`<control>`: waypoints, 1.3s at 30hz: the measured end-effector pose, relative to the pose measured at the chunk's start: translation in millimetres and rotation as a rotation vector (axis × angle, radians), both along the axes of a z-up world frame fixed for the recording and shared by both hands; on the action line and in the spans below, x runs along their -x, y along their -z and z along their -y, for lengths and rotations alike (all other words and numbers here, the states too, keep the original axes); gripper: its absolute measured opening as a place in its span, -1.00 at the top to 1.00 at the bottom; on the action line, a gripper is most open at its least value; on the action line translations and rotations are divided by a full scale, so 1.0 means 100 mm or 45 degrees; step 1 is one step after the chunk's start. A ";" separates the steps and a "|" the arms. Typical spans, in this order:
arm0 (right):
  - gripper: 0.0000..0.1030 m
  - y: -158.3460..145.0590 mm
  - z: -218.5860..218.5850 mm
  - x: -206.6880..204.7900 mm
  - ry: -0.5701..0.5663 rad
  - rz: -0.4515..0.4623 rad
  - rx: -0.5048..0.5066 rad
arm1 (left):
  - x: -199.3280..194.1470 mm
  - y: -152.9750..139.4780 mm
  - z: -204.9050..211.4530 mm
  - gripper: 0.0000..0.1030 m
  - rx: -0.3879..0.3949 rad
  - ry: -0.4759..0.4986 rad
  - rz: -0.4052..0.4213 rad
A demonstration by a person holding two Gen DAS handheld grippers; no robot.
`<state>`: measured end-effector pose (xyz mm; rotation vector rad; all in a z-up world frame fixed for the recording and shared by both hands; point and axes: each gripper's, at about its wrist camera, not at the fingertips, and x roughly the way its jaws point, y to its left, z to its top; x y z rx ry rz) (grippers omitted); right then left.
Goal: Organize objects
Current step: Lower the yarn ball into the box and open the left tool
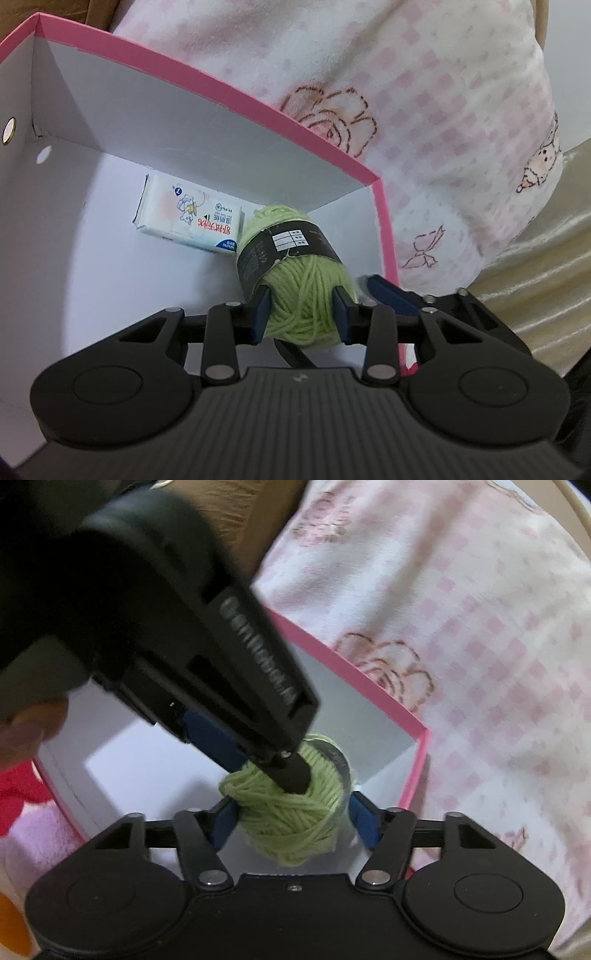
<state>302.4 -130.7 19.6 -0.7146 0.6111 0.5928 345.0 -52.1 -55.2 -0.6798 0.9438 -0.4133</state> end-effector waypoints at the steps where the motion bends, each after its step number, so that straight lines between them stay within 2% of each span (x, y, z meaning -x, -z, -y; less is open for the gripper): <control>1: -0.51 -0.02 0.01 0.00 0.031 -0.012 -0.016 | 0.00 0.00 0.01 0.32 0.000 0.003 -0.004; 7: -0.48 -0.12 0.09 -0.01 0.083 -0.158 -0.153 | -0.02 0.02 0.08 0.33 -0.019 0.021 -0.042; 9: -0.21 -0.09 0.09 -0.05 0.089 -0.174 -0.157 | -0.02 0.03 0.12 0.33 -0.046 0.035 -0.049; 11: 0.16 -0.04 0.06 -0.07 0.103 -0.168 -0.116 | 0.00 0.00 0.16 0.35 -0.100 0.053 -0.044; 14: 0.33 0.00 0.06 -0.09 0.137 -0.157 -0.099 | 0.05 -0.06 0.15 0.34 -0.139 0.055 -0.025; 18: 0.36 0.05 0.03 -0.12 0.164 -0.155 -0.107 | 0.03 -0.06 0.10 0.33 -0.188 0.003 0.000; 22: 0.36 0.08 -0.03 -0.10 0.162 -0.143 -0.109 | -0.05 0.02 0.08 0.35 -0.186 -0.040 -0.011; 28: 0.36 0.07 0.03 -0.06 0.165 -0.148 -0.147 | -0.13 0.05 0.24 0.48 -0.197 -0.017 -0.012; 33: 0.36 0.03 0.11 -0.01 0.167 -0.173 -0.184 | -0.11 -0.07 0.39 0.53 -0.278 0.011 0.052; 36: 0.33 -0.01 0.15 0.04 0.162 -0.189 -0.217 | -0.11 -0.06 0.38 0.54 -0.286 0.019 0.035; 39: 0.30 -0.05 0.20 0.06 0.156 -0.214 -0.259 | -0.14 0.00 0.33 0.51 -0.246 0.004 -0.012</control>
